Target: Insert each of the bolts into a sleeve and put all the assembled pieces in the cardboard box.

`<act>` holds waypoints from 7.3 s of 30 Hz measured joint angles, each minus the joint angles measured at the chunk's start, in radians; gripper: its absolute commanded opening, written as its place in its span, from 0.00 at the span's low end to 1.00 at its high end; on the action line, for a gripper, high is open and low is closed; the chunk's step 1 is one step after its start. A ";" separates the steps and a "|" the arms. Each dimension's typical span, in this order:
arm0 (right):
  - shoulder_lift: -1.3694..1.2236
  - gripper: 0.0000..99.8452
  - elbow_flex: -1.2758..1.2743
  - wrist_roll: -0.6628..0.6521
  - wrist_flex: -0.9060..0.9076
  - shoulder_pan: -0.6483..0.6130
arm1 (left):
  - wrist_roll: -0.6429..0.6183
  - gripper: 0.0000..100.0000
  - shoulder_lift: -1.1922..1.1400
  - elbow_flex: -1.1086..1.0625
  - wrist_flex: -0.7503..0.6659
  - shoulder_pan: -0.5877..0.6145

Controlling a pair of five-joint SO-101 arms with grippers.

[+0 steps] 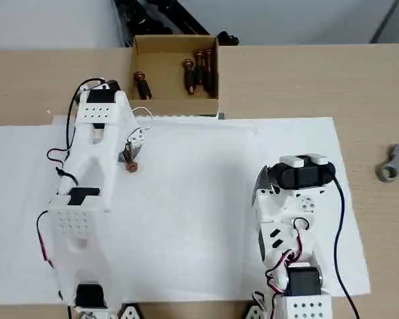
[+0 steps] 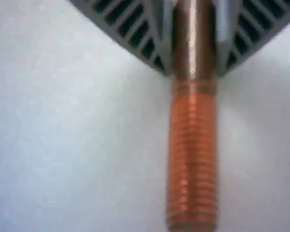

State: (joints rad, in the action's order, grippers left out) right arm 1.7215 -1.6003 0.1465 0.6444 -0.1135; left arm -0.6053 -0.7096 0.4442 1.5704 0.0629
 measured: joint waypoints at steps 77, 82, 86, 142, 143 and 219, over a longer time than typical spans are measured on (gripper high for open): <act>0.000 0.00 -0.074 0.000 0.000 0.000 | -0.180 0.16 0.285 -0.341 0.157 0.029; 0.000 0.00 -0.074 0.000 0.000 0.000 | -0.242 0.16 0.256 -0.327 0.157 0.031; 0.000 0.00 -0.074 0.000 0.000 0.000 | -0.249 0.16 0.245 -0.325 0.157 0.034; -0.002 0.00 -0.075 0.000 0.000 0.000 | 1.633 0.01 0.253 -0.437 -0.054 -0.008; -0.002 0.00 -0.075 0.000 0.000 0.000 | 1.639 0.01 0.245 -0.417 -0.026 -0.008; -0.002 0.00 -0.075 0.000 0.034 0.002 | -0.186 0.11 0.172 -0.247 0.163 -0.054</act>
State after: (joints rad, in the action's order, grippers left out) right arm 1.7200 -1.6755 0.1465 0.6782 -0.1120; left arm -0.7910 -0.5378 0.1972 1.7331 0.0092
